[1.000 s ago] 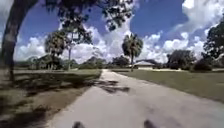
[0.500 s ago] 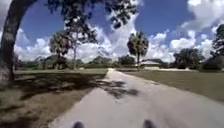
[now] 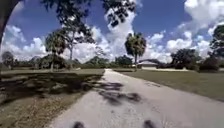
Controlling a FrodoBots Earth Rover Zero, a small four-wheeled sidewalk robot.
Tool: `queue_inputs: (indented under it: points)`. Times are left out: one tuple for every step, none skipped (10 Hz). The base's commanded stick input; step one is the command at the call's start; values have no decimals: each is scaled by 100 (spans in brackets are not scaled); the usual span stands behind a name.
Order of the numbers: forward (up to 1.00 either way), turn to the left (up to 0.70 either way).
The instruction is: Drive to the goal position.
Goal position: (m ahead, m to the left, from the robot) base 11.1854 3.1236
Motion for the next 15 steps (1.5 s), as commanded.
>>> queue_inputs:
  points:
    - [70,0]
    - [70,0]
    - [70,0]
    - [70,0]
    - [70,0]
    - [70,0]
    - [70,0]
    - [70,11]
    - [70,33]
    - [70,35]
    - [70,35]
    - [70,35]
    - [70,34]
    - [70,19]
    - [70,4]
